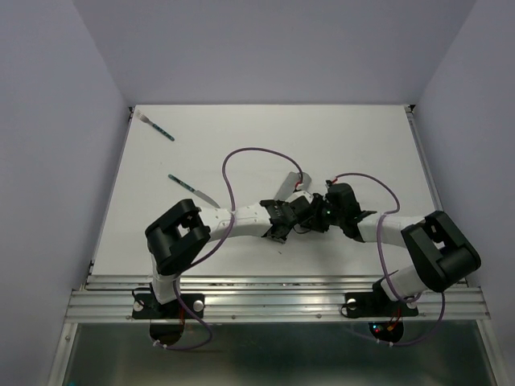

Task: Fold the napkin into a case and place the utensils inside
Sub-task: Smooth out the smaller rectangle-folded napkin at the center of the board.

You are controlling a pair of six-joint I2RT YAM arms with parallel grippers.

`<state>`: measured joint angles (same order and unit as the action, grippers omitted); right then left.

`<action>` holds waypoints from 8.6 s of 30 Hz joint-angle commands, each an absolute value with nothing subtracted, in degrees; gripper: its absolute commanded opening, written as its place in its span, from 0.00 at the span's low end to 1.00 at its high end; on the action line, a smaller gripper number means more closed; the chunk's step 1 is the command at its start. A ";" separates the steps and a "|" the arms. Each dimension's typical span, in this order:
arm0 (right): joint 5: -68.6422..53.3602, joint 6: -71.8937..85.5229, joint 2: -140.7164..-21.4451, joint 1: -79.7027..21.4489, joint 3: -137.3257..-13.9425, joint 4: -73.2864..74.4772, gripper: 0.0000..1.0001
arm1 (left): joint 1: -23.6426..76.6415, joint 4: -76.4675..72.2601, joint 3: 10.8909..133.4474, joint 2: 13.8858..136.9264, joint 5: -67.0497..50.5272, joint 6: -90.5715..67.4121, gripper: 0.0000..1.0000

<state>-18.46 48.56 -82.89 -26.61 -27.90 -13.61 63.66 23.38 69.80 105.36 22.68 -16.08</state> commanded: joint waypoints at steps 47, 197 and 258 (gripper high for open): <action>-17.23 51.42 -86.40 -28.74 -27.60 -22.41 0.01 | 61.44 14.59 71.54 102.65 7.82 -17.93 0.00; -22.41 50.10 -77.79 -29.27 -15.47 -21.01 0.01 | 47.02 4.92 63.27 97.19 -11.50 -27.69 0.00; -21.36 47.81 -75.15 -29.27 -17.93 -15.03 0.01 | 43.15 1.67 80.33 114.16 -16.34 -28.48 0.00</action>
